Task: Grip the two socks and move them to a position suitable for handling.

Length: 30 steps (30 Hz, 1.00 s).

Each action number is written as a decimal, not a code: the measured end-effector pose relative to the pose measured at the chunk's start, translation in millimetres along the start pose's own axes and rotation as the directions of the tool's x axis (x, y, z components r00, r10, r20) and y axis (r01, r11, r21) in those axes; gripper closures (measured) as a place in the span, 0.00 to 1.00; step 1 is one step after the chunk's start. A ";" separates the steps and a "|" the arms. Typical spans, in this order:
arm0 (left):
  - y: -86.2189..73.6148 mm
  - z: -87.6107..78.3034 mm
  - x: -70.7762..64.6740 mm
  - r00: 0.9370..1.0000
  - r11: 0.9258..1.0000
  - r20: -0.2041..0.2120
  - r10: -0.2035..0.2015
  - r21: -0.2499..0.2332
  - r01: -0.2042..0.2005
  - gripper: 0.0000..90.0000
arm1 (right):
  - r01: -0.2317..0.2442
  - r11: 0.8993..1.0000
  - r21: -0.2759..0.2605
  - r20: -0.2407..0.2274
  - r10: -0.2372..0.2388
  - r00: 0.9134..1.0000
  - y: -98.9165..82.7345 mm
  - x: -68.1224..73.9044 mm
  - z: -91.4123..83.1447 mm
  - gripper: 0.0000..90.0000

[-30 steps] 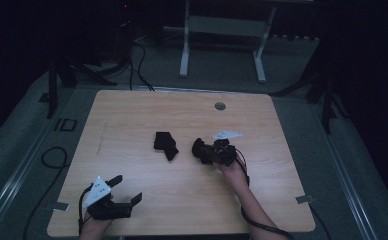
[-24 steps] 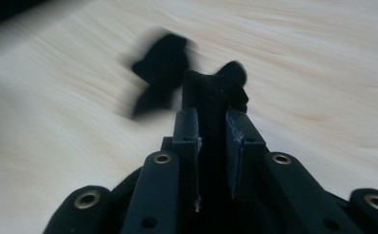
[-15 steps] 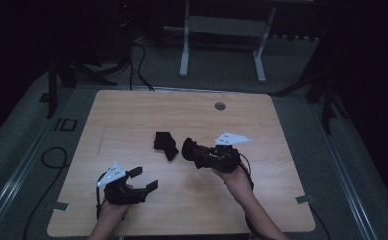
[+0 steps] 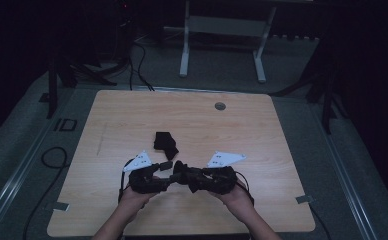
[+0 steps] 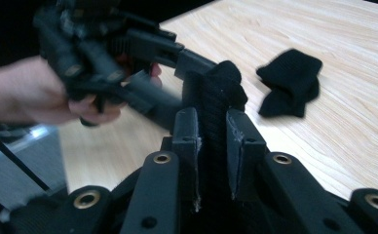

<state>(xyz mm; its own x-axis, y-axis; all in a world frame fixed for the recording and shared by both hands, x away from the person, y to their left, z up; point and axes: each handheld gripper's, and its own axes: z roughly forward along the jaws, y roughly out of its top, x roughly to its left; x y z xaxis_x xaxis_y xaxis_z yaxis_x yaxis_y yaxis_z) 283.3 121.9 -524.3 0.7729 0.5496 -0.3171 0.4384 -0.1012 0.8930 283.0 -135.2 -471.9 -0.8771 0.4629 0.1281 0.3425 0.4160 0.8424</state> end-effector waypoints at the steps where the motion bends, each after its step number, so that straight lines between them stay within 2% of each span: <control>1: -1.0 2.9 0.9 1.000 1.000 0.000 0.005 0.016 -0.005 0.47 | -0.001 1.000 0.004 0.006 0.001 1.000 -1.9 -0.4 -0.1 0.85; 2: -1.7 4.9 2.0 1.000 1.000 0.025 0.008 0.025 -0.009 0.51 | -0.010 1.000 0.000 0.003 0.010 1.000 -3.6 -2.0 -0.7 0.85; 3: -2.2 7.0 2.6 0.998 1.000 0.063 0.003 0.027 -0.005 0.60 | -0.007 1.000 0.004 0.012 0.007 1.000 -4.8 -3.0 -1.6 0.85; 4: -2.1 9.0 2.6 0.997 0.999 0.072 0.002 0.036 -0.004 0.62 | -0.010 1.000 0.003 0.019 0.010 1.000 -5.9 -4.4 -2.9 0.85; 5: -2.4 12.2 2.4 0.995 0.999 0.096 0.007 0.043 -0.011 0.68 | -0.023 1.000 -0.005 0.013 0.023 1.000 -6.7 -6.0 -4.5 0.85; 8: -1.6 18.1 -0.5 0.995 0.998 0.101 0.015 0.054 -0.021 0.96 | -0.036 0.999 -0.010 0.021 0.036 0.999 -10.4 -10.9 -8.1 0.85; 11: -1.2 21.8 -6.9 0.996 0.994 0.073 0.052 0.095 -0.059 0.98 | -0.029 1.000 0.003 0.052 0.029 0.998 -16.0 -14.5 -9.6 0.85; 13: -1.6 23.9 -11.2 0.995 0.987 0.059 0.079 0.133 -0.086 0.99 | -0.050 0.999 0.009 0.043 0.050 0.998 -20.9 -17.8 -9.5 0.85; 14: -2.1 24.7 -12.4 0.995 0.984 0.044 0.089 0.149 -0.094 0.99 | -0.036 0.999 0.025 0.058 0.034 0.998 -23.9 -17.8 -7.8 0.84; 16: -3.9 27.5 -12.4 0.996 0.978 0.038 0.077 0.193 -0.083 0.99 | -0.016 0.998 0.053 0.075 0.012 0.997 -30.4 -17.7 -3.0 0.84; 19: -8.8 30.8 -9.6 0.998 0.970 0.036 0.056 0.236 -0.063 0.99 | -0.044 0.996 0.081 0.053 0.040 0.998 -40.2 -22.3 5.1 0.82; 22: -14.7 32.4 -6.2 0.999 0.963 0.026 0.038 0.265 -0.043 0.99 | -0.077 0.991 0.109 0.036 0.073 0.997 -45.6 -27.9 9.5 0.64; 24: -17.3 31.7 -3.3 1.000 0.961 0.008 0.021 0.277 -0.022 0.99 | -0.088 0.989 0.115 0.046 0.083 0.995 -45.8 -33.2 6.7 0.51; 27: -19.8 30.6 0.8 1.000 0.955 -0.008 0.010 0.295 -0.007 0.99 | -0.107 0.988 0.109 0.077 0.099 0.992 -47.5 -41.3 -0.7 0.51; 28: -20.9 30.6 2.5 1.000 0.953 -0.003 -0.005 0.302 0.006 0.99 | -0.116 0.987 0.109 0.085 0.107 0.991 -49.7 -45.3 -2.6 0.52; 30: -22.3 31.0 3.7 1.000 0.949 -0.009 -0.004 0.316 0.006 0.99 | -0.140 0.983 0.121 0.139 0.123 0.983 -56.1 -56.5 -3.0 0.53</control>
<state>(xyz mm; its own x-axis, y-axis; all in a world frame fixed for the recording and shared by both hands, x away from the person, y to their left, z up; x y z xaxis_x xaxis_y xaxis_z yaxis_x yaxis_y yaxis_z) 290.6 100.5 -555.3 0.7671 0.5575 -0.3176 0.5658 -0.3545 0.7444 312.4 -187.0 -524.9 -0.7728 0.6149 0.1569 0.5005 0.4385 0.7465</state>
